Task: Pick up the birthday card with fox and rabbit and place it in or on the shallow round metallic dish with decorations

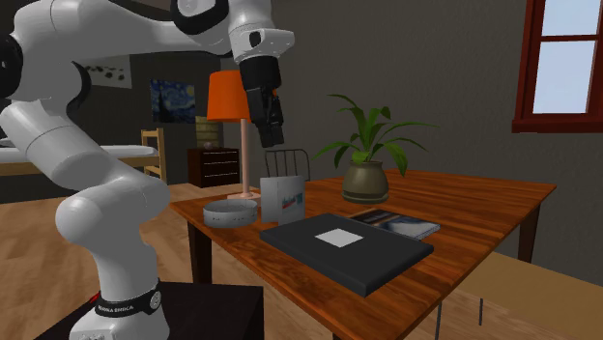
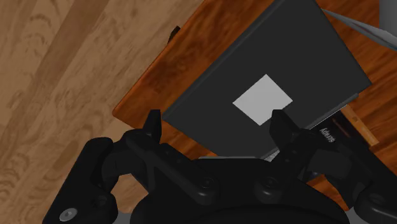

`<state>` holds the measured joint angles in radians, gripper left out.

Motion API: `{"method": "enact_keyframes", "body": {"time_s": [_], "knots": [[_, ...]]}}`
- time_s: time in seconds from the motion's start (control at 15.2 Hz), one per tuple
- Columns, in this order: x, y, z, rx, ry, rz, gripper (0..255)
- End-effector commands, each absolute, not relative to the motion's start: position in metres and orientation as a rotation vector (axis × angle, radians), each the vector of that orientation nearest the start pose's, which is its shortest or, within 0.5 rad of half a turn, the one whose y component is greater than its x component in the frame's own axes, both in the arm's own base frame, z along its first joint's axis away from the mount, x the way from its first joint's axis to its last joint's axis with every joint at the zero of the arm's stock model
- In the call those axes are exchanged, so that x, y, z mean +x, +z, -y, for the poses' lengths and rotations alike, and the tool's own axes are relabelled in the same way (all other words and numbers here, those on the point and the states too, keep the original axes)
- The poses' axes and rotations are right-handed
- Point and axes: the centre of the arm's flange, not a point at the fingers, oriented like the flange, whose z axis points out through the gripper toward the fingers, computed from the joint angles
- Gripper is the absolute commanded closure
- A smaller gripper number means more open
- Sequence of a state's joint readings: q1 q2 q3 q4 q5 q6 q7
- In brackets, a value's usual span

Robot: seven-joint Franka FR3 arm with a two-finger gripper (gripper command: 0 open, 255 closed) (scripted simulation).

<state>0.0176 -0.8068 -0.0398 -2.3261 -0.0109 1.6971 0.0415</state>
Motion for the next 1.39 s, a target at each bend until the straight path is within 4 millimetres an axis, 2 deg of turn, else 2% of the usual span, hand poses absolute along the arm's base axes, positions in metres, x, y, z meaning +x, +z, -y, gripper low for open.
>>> {"method": "enact_keyframes", "body": {"time_s": [0.0,0.66,1.32], "knots": [[0.314,0.623,0.013,-3.108,-0.276,-0.083,0],[0.314,0.585,-0.116,-3.136,-0.242,0.190,0],[0.291,0.541,-0.241,-3.140,-0.205,0.468,0]]}}
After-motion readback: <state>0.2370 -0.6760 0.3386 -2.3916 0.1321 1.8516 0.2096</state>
